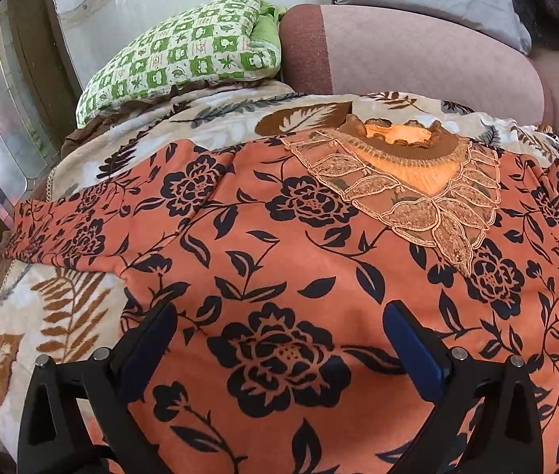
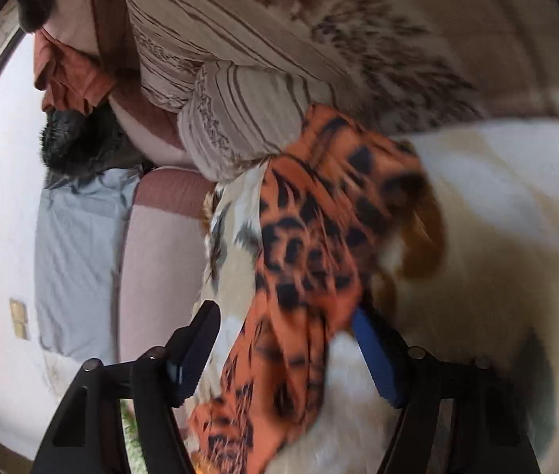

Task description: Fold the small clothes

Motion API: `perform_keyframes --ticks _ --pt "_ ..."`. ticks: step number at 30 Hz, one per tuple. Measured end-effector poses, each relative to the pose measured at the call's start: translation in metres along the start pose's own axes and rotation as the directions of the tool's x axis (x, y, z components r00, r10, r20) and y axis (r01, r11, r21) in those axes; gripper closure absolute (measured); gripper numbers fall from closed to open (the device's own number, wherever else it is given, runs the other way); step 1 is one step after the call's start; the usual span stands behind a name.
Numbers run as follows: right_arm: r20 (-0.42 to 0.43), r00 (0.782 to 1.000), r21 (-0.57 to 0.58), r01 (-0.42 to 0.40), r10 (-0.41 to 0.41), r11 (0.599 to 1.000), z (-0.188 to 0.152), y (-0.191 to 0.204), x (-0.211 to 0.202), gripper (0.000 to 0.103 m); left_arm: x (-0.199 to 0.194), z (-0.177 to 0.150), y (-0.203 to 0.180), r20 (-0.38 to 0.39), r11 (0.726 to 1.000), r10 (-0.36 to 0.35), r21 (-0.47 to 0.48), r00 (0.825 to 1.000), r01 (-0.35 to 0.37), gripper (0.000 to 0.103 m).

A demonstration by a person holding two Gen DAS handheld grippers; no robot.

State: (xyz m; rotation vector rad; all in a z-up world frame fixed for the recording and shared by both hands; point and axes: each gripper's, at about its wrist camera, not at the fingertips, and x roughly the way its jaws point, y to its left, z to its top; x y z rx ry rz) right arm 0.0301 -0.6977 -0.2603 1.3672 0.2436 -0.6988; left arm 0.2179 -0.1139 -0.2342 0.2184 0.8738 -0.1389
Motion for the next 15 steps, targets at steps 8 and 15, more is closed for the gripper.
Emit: perform_keyframes --ticks 8,15 --pt "0.089 0.993 -0.048 0.077 -0.073 0.996 0.008 0.021 0.008 0.092 0.012 0.004 0.002 -0.015 1.000 0.006 -0.002 1.000 -0.006 0.000" --pt "0.026 0.991 -0.352 -0.111 0.128 0.930 -0.050 0.127 -0.039 0.093 -0.002 0.014 0.036 0.033 0.993 0.026 -0.112 0.999 -0.022 0.000"
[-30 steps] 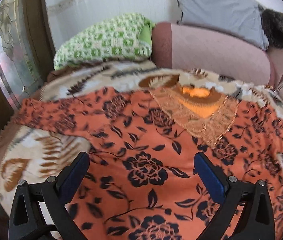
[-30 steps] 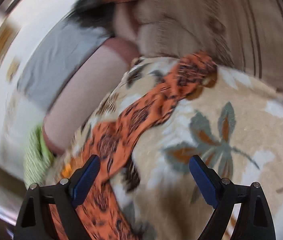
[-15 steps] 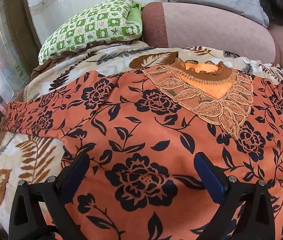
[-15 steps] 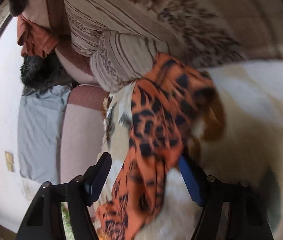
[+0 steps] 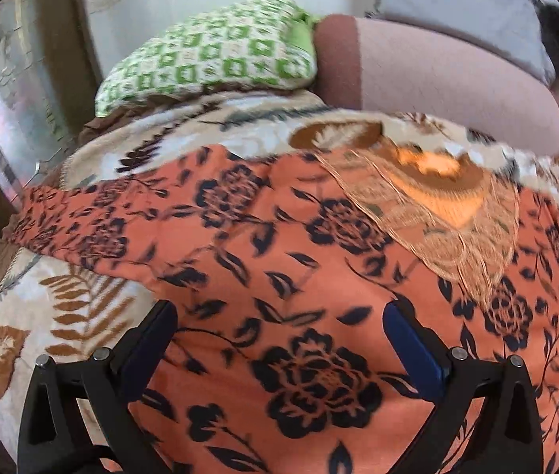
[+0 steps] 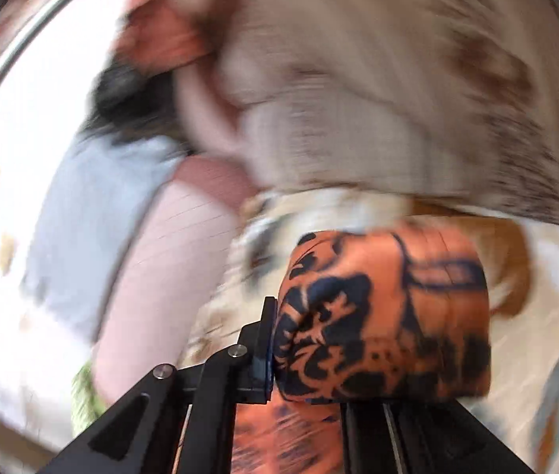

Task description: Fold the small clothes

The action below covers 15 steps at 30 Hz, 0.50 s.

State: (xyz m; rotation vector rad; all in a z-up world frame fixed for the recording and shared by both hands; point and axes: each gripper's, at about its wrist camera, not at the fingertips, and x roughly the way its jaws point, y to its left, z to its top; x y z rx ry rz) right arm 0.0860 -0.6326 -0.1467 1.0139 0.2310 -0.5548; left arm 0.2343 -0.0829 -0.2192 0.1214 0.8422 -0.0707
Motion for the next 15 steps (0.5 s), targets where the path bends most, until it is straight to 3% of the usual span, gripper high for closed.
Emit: perform_keyframes --ticks 3,7,12,15 --pt "-0.071 0.990 -0.088 -0.128 0.122 0.988 -0.029 0.074 -0.010 0.093 -0.007 0.006 0.021 0.024 0.998 0.042 -0.049 0.999 -0.041 0.000" --pt "-0.241 0.937 -0.174 -0.298 0.253 0.939 -0.109 0.182 -0.008 0.093 -0.016 0.011 0.052 0.038 0.990 0.101 -0.103 0.994 -0.097 0.000" --pt "-0.404 0.863 -0.175 -0.397 0.302 0.901 -0.226 0.260 0.021 0.093 -0.020 0.011 0.098 0.035 0.977 0.127 -0.175 0.991 -0.119 0.000" --pt "-0.476 0.829 -0.148 -0.406 0.295 0.902 -0.293 0.276 0.046 0.093 -0.017 0.009 0.123 0.020 0.971 0.151 -0.193 0.988 -0.144 0.000"
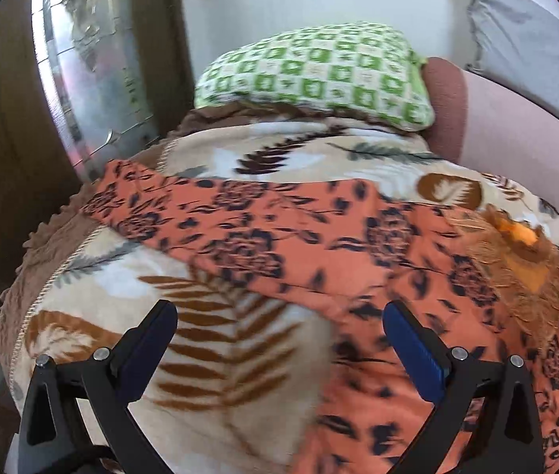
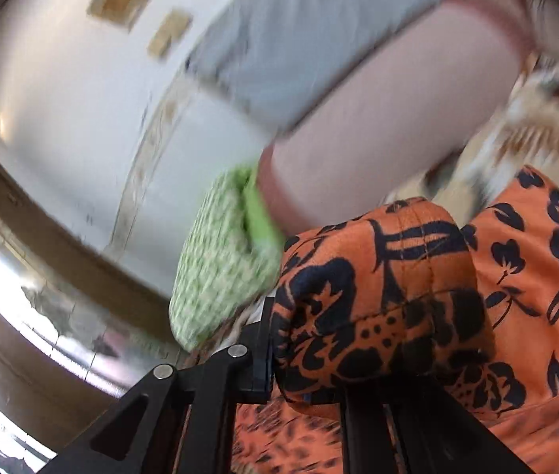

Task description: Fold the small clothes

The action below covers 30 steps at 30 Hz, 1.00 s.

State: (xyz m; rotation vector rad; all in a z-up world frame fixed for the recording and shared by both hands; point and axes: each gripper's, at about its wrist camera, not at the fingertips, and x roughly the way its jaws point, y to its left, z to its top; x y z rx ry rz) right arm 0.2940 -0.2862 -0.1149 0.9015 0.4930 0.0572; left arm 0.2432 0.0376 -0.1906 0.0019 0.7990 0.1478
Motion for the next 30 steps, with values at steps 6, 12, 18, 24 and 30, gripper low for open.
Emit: perform_keyframes --ticks 6,12,18,24,30 --pt "-0.194 0.965 -0.113 0.157 -0.176 0.981 -0.082 0.018 0.106 0.086 0.019 0.007 0.043 -0.045 0.996 0.006 -0.093 0.999 -0.010 0.000" --pt "-0.332 0.910 -0.375 0.116 -0.250 0.920 -0.135 0.034 0.121 0.032 0.031 0.011 0.057 -0.101 0.990 0.018 -0.139 0.995 -0.032 0.000" --pt "-0.369 0.921 -0.549 -0.108 -0.125 0.829 -0.138 0.041 0.059 0.031 0.031 0.014 0.076 -0.138 0.969 -0.018 -0.248 0.990 -0.017 0.000" --pt "-0.207 0.977 -0.329 -0.023 -0.049 0.944 -0.085 -0.014 0.019 0.031 0.028 0.014 0.080 -0.139 0.963 -0.031 -0.271 0.990 -0.008 0.000" --pt "-0.161 0.953 -0.216 0.221 -0.258 0.951 -0.083 -0.052 0.044 0.032 0.029 0.012 0.066 -0.145 0.974 -0.055 -0.224 0.988 0.021 0.000"
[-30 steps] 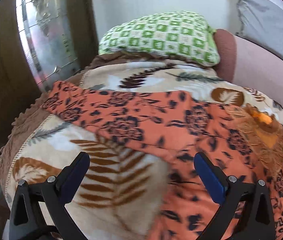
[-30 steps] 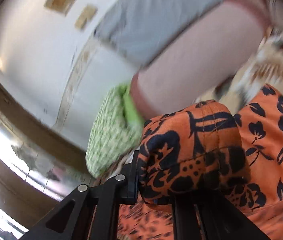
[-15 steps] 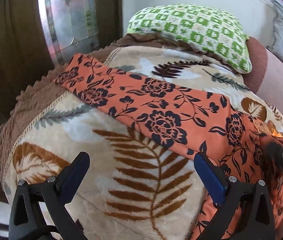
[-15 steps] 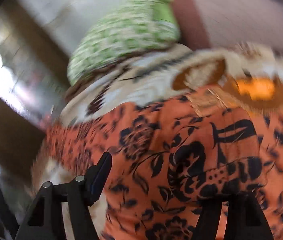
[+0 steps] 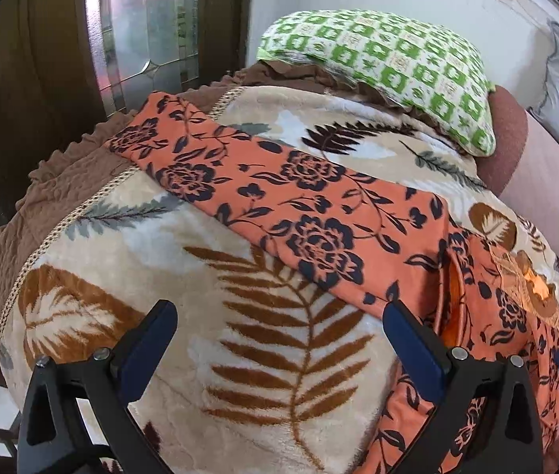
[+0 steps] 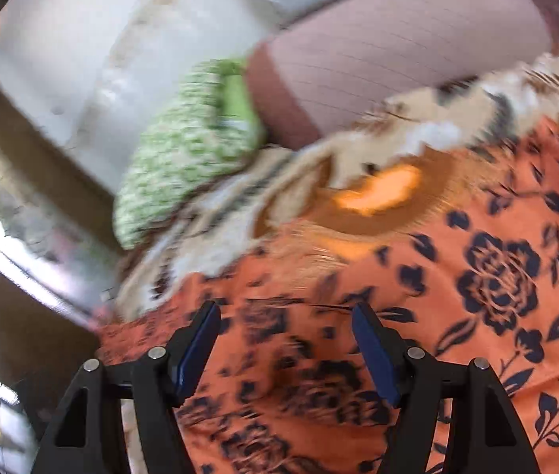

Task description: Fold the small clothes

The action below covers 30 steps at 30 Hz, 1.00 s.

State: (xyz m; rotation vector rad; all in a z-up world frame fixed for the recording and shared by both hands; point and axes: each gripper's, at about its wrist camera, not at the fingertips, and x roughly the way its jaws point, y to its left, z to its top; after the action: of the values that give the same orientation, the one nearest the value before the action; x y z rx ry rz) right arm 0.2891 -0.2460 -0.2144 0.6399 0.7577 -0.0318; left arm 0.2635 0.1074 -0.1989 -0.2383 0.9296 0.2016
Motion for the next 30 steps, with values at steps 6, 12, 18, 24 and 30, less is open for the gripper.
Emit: perform_keyframes --ticks 6,12,18,24,30 --pt "-0.074 0.993 0.059 0.092 -0.087 0.994 0.005 -0.039 0.028 0.056 0.011 -0.012 -0.041 -0.051 0.987 -0.068 0.145 0.996 0.074 0.000" --pt "0.023 0.973 0.103 0.227 -0.230 0.968 0.045 -0.089 -0.014 0.055 0.017 -0.030 -0.099 -0.045 0.940 -0.093 0.326 0.995 0.102 0.000" --pt "-0.057 0.905 0.041 0.424 -0.422 0.905 0.072 -0.138 -0.003 0.056 0.046 -0.026 -0.128 -0.035 0.886 -0.040 0.462 0.999 0.051 0.038" --pt "0.041 0.841 0.010 0.540 -0.540 0.842 0.092 -0.152 -0.006 0.068 0.060 -0.005 -0.116 -0.036 0.902 -0.055 0.427 0.998 0.065 0.049" --pt "0.109 0.865 0.003 0.493 -0.490 0.870 0.084 -0.144 -0.044 0.065 0.039 0.011 -0.100 0.056 0.929 -0.011 0.371 0.998 -0.011 0.049"
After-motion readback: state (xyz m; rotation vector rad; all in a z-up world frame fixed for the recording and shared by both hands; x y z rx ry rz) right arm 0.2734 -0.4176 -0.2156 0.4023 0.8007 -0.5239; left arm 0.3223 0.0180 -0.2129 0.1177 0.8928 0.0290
